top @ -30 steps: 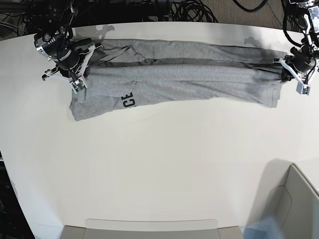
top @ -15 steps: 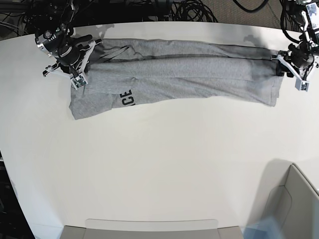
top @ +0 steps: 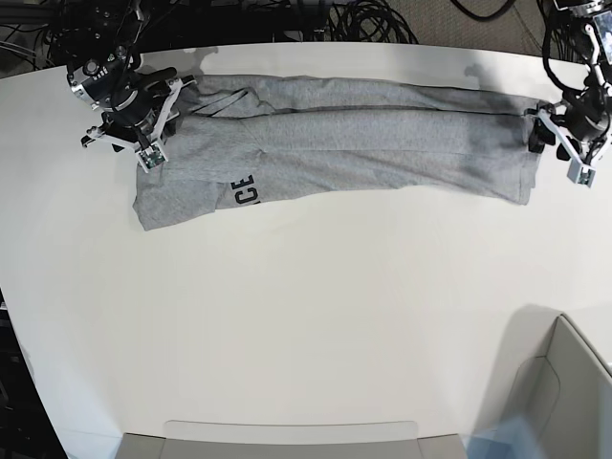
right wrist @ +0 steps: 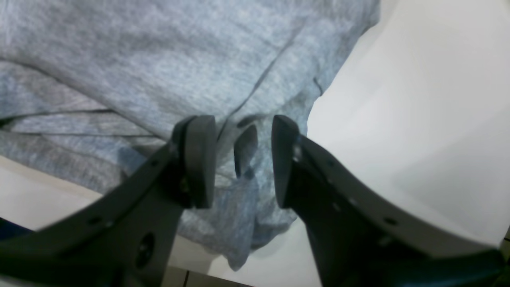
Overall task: Fold the T-shirt properly
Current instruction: 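Lay the folded hem down and hold it with both grippers, then open the left gripper and release the shirt end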
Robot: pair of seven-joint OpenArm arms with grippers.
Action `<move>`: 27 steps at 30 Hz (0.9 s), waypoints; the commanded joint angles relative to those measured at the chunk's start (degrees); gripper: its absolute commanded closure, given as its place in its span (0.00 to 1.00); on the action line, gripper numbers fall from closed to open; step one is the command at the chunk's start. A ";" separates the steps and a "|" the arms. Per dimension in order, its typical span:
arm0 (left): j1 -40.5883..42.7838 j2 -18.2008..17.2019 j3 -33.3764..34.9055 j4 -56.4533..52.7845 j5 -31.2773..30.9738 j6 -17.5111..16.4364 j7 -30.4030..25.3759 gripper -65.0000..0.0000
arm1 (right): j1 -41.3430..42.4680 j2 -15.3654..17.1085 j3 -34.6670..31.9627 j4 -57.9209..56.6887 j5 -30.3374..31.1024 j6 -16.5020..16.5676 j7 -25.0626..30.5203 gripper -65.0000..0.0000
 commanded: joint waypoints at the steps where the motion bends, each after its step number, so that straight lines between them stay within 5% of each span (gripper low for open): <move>1: -0.93 -1.42 -0.43 -1.17 2.32 -0.01 0.07 0.45 | 0.86 0.10 -0.04 0.42 0.30 0.89 0.71 0.64; 10: -8.40 -1.07 3.61 -12.16 18.05 -0.01 0.07 0.45 | 1.39 0.45 0.13 -2.40 0.21 0.89 0.71 0.64; 23: -9.63 -1.34 -2.10 -12.95 18.84 -0.01 0.60 0.47 | 1.74 0.01 0.05 -2.31 0.21 0.89 0.71 0.64; 27: -10.86 -1.42 -5.80 -9.34 18.84 -0.01 6.75 0.47 | 1.39 -0.08 0.05 -2.22 0.21 0.89 0.71 0.64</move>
